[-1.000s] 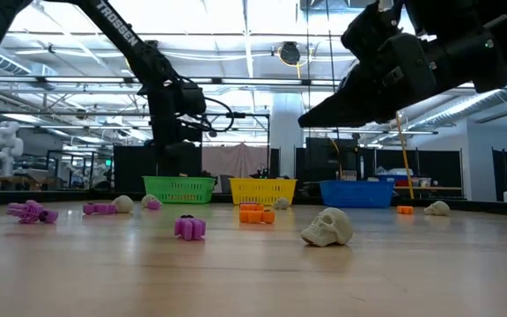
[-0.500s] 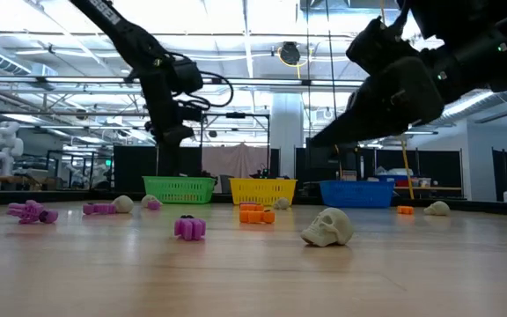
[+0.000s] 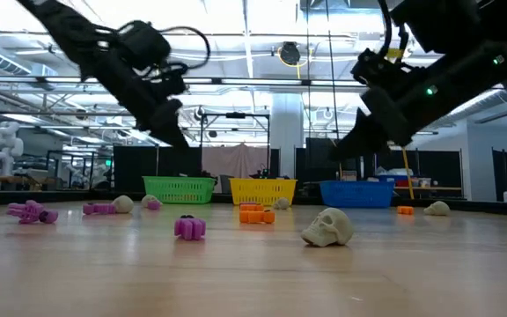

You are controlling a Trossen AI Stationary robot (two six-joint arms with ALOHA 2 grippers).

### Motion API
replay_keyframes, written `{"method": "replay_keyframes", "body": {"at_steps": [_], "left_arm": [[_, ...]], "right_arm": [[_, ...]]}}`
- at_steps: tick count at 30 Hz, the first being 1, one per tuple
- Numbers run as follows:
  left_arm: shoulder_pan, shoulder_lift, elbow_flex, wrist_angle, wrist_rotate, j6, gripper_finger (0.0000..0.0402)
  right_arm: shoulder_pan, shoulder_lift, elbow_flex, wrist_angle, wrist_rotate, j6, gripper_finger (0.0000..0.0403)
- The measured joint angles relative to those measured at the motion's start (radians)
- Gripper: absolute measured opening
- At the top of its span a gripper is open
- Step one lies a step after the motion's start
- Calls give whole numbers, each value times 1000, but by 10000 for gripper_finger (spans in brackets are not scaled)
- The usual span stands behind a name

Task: Sort Halloween decoration
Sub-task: Put the white skull toy into the yellow bin

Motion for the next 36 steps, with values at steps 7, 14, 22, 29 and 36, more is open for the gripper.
{"method": "replay_keyframes", "body": {"at_steps": [7,14,22,29,36], "left_arm": [[-159,-89,-168,293,1,-84,0],[-275,-91,-245,478,1,-107,0],[-344,-90,-273,479,-8,-106,0],[-365,-90,-273,479,-15,-99,0],[-374,-90,-273,479,-16,-98,0]], "right_arm": [[-57,-164,1,-272,12,177,71],[-114,-329,1,-750,-18,309,139],[-224,-360,1,-1123,-150,457,202],[-335,-359,-2,-1097,-254,399,210],[-436,-359,-30,-997,-382,283,206]]}}
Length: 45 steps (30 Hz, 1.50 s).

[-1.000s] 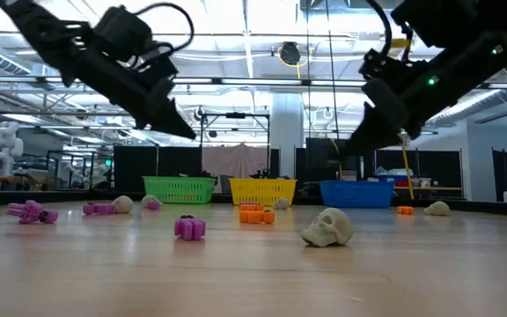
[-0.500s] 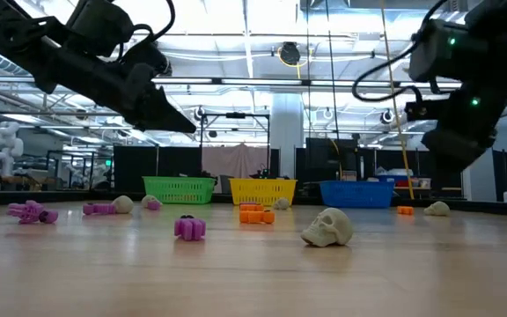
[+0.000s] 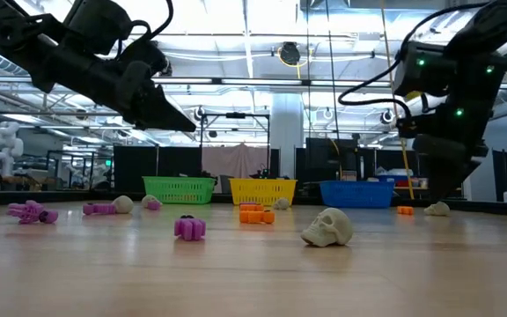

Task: Sort Halloween decoration
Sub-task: Put the white skull toy into the yellow bin

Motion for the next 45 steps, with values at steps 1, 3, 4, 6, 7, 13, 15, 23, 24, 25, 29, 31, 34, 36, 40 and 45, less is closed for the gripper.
{"method": "replay_keyframes", "body": {"at_steps": [1,3,4,6,7,13,15,23,24,25,29,31,34,36,40,45], "left_arm": [[0,0,0,0,0,0,0],[0,0,0,-1,0,0,0],[0,0,0,-1,0,0,0],[0,0,0,-1,0,0,0],[0,0,0,-1,0,0,0],[0,0,0,0,0,0,0],[0,0,0,-1,0,0,0],[0,0,0,0,0,0,0],[0,0,0,0,0,0,0],[0,0,0,0,0,0,0],[0,6,0,-1,0,1,0],[0,7,0,-8,0,0,0],[0,7,-7,-6,0,-2,0],[-2,7,-14,-6,0,-2,0],[-11,7,-38,16,-1,-1,0],[-12,7,-104,145,-18,-10,0]], "right_arm": [[-12,0,-4,11,-6,-10,206],[-33,0,-12,25,-8,-23,206],[-44,0,-15,26,-20,-29,206],[-63,0,-25,29,-45,-36,205],[-71,0,-31,30,-57,-37,205],[-101,0,-74,88,-96,-66,205],[-109,0,-84,119,-107,-70,205],[-134,-1,-94,136,-114,-127,174],[-134,-1,-94,137,-114,-140,162],[-134,-1,-94,138,-114,-148,149],[-134,-1,-95,140,-113,-178,86],[-134,-1,-95,138,-114,-196,55],[-123,0,-90,138,-131,-225,36],[-104,1,-77,131,-131,-228,36],[-51,2,-15,125,-155,-222,37],[-4,2,84,159,-157,-221,42]]}}
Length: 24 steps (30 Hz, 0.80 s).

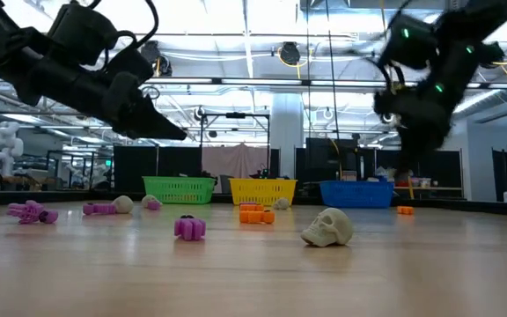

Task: Sort Halloween decoration
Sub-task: Put the white skull toy into the yellow bin

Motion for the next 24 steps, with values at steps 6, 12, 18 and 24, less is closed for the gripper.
{"method": "replay_keyframes", "body": {"at_steps": [6,12,18,24], "left_arm": [[0,0,-36,97,0,-3,0],[-1,0,-37,95,0,-25,0],[-1,0,-37,93,0,-25,0],[-1,0,-37,92,0,-25,0]], "right_arm": [[-42,49,136,88,54,-55,41],[-169,263,360,86,50,-181,41],[-289,534,652,43,-32,-341,41],[-369,795,933,-28,-108,-466,41]]}}
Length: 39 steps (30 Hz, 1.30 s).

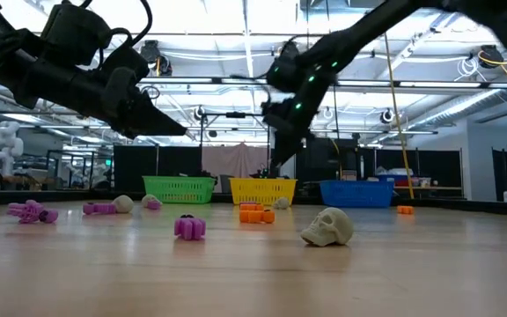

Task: Sort Halloween decoration
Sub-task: Put the white skull toy into the yellow bin, then put the violet skeleton toy into the blue bin

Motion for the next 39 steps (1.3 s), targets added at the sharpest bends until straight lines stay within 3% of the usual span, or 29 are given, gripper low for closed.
{"method": "replay_keyframes", "body": {"at_steps": [7,14,24,27,30,33,39], "left_arm": [[0,0,0,-1,0,0,0],[0,0,0,-5,0,0,0],[0,0,0,-92,0,-25,0],[0,0,0,-89,-15,-11,0],[0,0,-1,-87,-31,0,0],[-1,0,-25,-51,-32,0,0],[-1,0,-149,144,-97,-51,0]], "right_arm": [[-80,190,226,-90,-31,-36,41],[-115,271,273,-115,-80,-38,48],[-107,220,274,-109,-51,-61,182],[-85,168,274,-134,-50,-86,199],[-36,108,275,-183,-50,-107,179],[43,60,254,-203,-100,-132,127],[228,-1,87,-6,-184,-111,16]]}}
